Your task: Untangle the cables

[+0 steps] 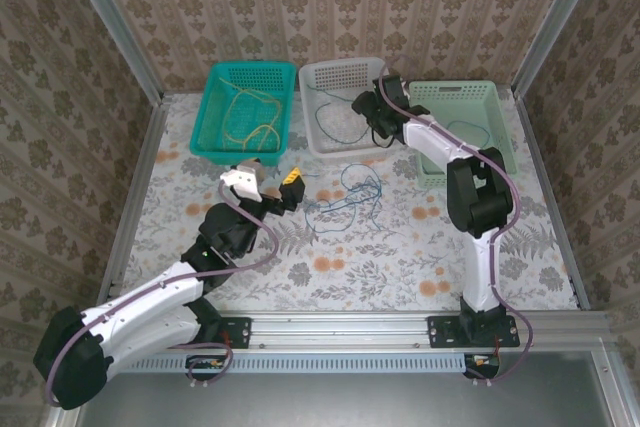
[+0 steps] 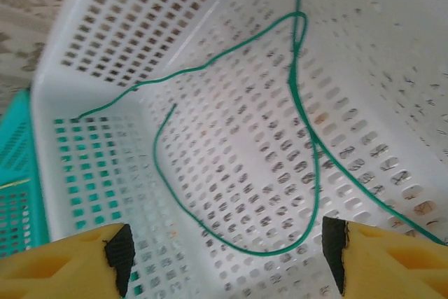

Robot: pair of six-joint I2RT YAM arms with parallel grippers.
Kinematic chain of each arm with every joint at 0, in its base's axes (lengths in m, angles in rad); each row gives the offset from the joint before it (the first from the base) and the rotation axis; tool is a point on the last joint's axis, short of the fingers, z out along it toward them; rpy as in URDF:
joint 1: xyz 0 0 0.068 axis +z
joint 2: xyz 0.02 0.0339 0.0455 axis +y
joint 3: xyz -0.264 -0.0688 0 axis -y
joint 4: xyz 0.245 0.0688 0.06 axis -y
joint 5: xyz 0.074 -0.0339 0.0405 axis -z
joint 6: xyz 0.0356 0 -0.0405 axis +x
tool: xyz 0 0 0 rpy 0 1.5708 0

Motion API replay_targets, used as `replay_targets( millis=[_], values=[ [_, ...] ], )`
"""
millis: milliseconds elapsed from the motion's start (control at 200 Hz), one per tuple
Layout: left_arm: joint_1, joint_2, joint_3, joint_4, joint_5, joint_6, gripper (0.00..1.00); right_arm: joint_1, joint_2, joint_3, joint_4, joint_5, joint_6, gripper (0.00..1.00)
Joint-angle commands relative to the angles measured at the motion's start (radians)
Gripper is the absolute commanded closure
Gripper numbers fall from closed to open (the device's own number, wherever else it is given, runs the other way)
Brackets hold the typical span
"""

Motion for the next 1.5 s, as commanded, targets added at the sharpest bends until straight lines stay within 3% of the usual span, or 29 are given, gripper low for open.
replay_targets(
  millis=[0,145,260,355,515,640,735,865,1165,1495],
  values=[
    [0.005,-0.007,-0.014,0.007,-0.009,-0.025,0.00,0.023,-0.128,-0.013,-0.004,-0.026,-0.076,0.24],
    [0.021,0.005,0.013,-0.101,-0.045,-0.070,0.00,0.042,-0.247,-0.123,0.002,-0.037,-0.233,0.25],
    [0.068,0.052,0.090,-0.344,-0.095,-0.180,0.00,0.057,-0.357,-0.278,0.073,-0.145,-0.394,0.29],
    [0.124,0.094,0.110,-0.415,-0.011,-0.248,0.00,0.059,-0.425,-0.378,0.031,-0.253,-0.490,0.31],
    [0.180,0.150,0.102,-0.398,0.084,-0.330,0.00,0.076,-0.525,-0.524,-0.084,-0.234,-0.572,0.35],
    [0.199,0.204,0.146,-0.444,0.138,-0.344,0.00,0.134,-0.579,-0.618,-0.110,-0.176,-0.777,0.35],
    [0.202,0.240,0.175,-0.473,0.167,-0.350,0.00,0.189,-0.571,-0.635,-0.187,-0.103,-0.949,0.34],
    [0.204,0.270,0.190,-0.479,0.190,-0.362,0.00,0.232,-0.546,-0.650,-0.240,0.040,-1.056,0.34],
    [0.207,0.279,0.198,-0.479,0.202,-0.371,0.00,0.247,-0.432,-0.608,-0.228,0.115,-1.162,0.43],
    [0.211,0.266,0.194,-0.485,0.198,-0.367,0.00,0.275,-0.305,-0.550,-0.207,0.217,-1.180,0.53]
  ],
)
